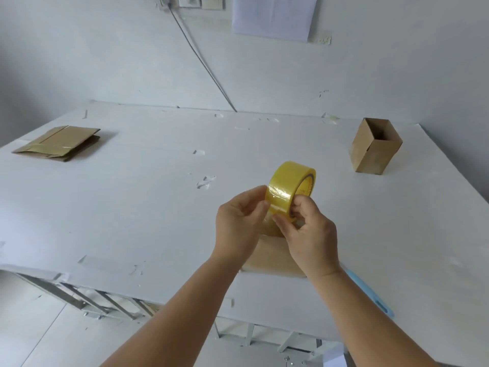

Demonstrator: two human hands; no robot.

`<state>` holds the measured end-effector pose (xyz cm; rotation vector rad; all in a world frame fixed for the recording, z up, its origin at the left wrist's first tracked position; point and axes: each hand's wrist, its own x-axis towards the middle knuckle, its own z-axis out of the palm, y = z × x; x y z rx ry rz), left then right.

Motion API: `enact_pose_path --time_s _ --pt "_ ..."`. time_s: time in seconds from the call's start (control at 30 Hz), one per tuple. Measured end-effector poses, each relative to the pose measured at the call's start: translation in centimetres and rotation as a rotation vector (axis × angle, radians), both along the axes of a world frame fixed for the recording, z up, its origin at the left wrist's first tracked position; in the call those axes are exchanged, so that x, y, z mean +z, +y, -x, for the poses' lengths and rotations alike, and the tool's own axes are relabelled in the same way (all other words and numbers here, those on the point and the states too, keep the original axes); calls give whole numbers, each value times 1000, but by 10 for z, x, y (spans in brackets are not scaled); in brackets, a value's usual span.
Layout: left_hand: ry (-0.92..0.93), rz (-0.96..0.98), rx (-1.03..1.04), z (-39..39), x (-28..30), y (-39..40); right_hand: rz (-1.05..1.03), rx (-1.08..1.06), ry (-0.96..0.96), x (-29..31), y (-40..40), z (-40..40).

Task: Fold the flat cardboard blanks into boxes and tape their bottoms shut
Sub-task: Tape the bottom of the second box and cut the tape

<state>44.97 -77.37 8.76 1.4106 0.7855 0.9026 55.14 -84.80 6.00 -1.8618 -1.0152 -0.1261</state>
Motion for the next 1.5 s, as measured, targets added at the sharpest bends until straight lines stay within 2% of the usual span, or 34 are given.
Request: enact_pose_path --time_s 0.23,0.4,0.67,0.87,0.97,1.1,1.2,1.37,1.43,1.5 --pt "19 59 -21 -3 7 4 -7 11 -39 0 1 1" --pt "69 63 99 -5 5 1 -2 -12 -74 0 2 2" --pt "0 234 201 -9 3 0 -11 -28 -145 -2 2 4" --pt "27 179 263 -12 4 -1 -27 -22 -167 -4 2 7" --pt "113 108 289 -12 3 1 -33 13 -196 -7 4 4" --pt "104 198 221 -10 2 10 -92 165 -183 -8 1 1" --pt "97 222 160 -11 -1 16 -139 170 -77 -11 -1 -1" --pt "96 223 88 -14 -4 24 -256 -142 389 0 4 -7" --pt "105 203 47 -14 -2 26 -192 -136 538 7 4 -12" --pt "131 163 10 -15 -2 29 -103 -39 643 10 3 -17"
